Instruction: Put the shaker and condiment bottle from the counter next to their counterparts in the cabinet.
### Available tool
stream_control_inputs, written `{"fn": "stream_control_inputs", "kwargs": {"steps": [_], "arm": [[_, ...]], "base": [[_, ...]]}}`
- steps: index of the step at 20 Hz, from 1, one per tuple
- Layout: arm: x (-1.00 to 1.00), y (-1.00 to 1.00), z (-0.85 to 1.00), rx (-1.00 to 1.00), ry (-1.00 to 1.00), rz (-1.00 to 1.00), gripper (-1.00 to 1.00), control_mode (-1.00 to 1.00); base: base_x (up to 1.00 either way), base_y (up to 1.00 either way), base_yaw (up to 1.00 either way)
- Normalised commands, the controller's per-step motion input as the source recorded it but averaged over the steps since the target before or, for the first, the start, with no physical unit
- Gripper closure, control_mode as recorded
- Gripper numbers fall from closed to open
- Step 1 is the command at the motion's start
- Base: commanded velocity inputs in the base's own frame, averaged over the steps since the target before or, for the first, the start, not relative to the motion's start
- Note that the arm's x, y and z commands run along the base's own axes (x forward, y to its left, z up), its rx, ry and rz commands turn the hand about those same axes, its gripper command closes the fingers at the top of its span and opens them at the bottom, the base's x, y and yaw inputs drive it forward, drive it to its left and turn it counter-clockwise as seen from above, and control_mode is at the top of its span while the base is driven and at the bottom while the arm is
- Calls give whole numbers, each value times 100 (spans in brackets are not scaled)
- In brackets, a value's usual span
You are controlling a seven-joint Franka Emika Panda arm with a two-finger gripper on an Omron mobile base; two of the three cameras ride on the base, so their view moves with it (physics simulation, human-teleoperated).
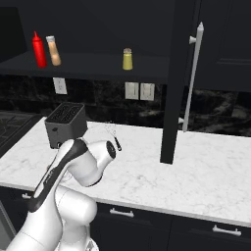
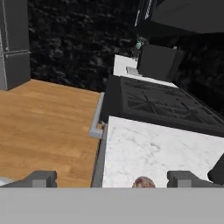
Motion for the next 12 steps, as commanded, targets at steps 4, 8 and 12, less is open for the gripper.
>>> {"fn": "stream_control_inputs", "kwargs": {"steps": [4, 8, 12], "arm": [[19, -16, -37, 6, -4, 5, -100, -100], [0, -9, -92, 2, -20, 11, -100, -100], [3, 0, -35, 0, -4, 8, -100, -100]], "base": [[0, 0, 0], [0, 0, 0], [0, 0, 0]]}}
